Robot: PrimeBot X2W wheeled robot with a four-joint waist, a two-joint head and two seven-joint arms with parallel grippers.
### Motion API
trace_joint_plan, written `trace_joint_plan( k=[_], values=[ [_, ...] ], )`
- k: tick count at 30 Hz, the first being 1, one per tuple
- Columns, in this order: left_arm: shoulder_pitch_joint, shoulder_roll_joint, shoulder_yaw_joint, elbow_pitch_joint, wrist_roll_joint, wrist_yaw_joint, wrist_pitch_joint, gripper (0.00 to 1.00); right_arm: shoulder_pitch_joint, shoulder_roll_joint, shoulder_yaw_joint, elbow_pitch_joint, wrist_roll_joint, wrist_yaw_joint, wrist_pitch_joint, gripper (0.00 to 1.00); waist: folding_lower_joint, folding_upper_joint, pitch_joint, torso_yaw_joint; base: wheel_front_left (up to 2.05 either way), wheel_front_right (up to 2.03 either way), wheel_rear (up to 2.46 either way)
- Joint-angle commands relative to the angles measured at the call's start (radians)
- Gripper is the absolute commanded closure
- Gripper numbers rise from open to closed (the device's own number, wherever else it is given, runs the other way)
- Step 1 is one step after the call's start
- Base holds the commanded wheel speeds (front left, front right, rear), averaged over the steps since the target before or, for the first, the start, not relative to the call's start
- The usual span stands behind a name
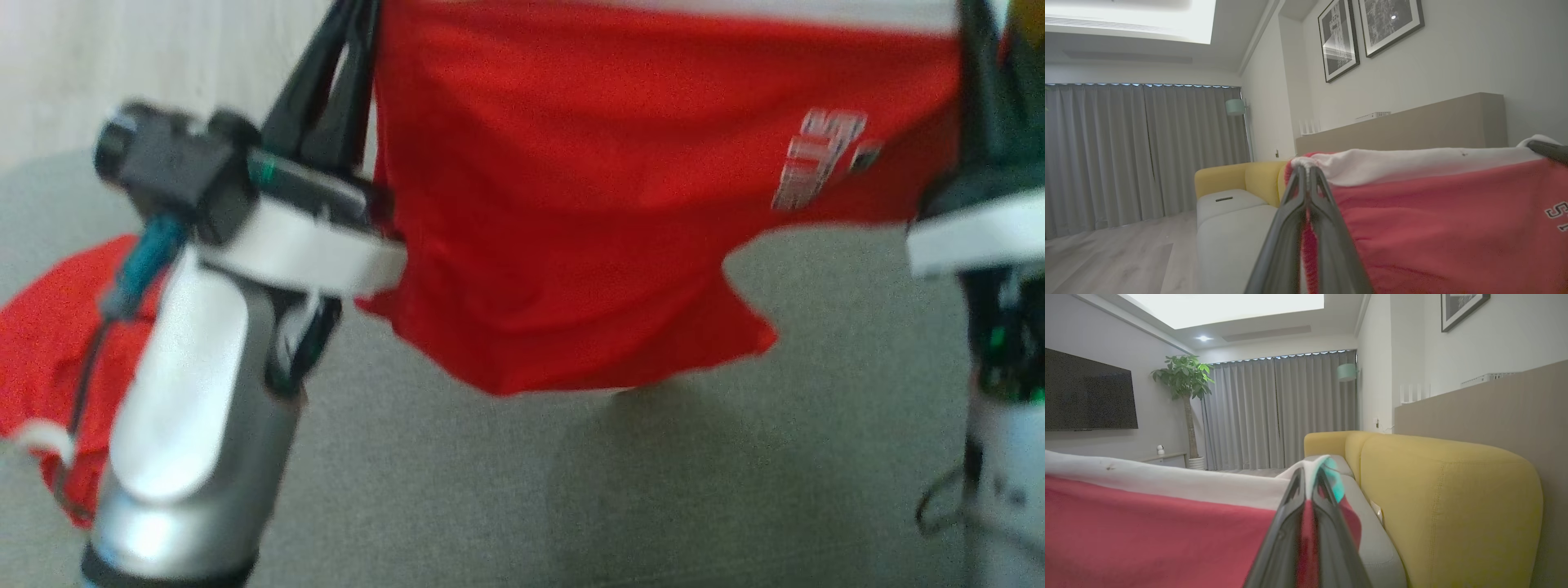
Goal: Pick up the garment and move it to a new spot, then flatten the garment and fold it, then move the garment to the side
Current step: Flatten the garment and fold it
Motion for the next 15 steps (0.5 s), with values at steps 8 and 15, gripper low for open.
trace_joint_plan(
  k=[8, 15],
  values=[
    [-0.343, 0.039, 0.042, 0.202, -0.002, -0.041, -0.024, 1.00, -0.399, -0.079, 0.066, 0.278, -0.008, 0.008, -0.116, 1.00, 0.0000, 0.0000, 0.256, -0.055, 0.00, 0.00, 0.00],
    [-0.688, 0.054, 0.068, 0.505, 0.024, -0.051, -0.107, 1.00, -0.796, -0.091, 0.096, 0.672, -0.062, 0.008, -0.331, 1.00, 0.0000, 0.0000, 0.364, -0.081, 0.00, 0.00, 0.00]
  ],
)
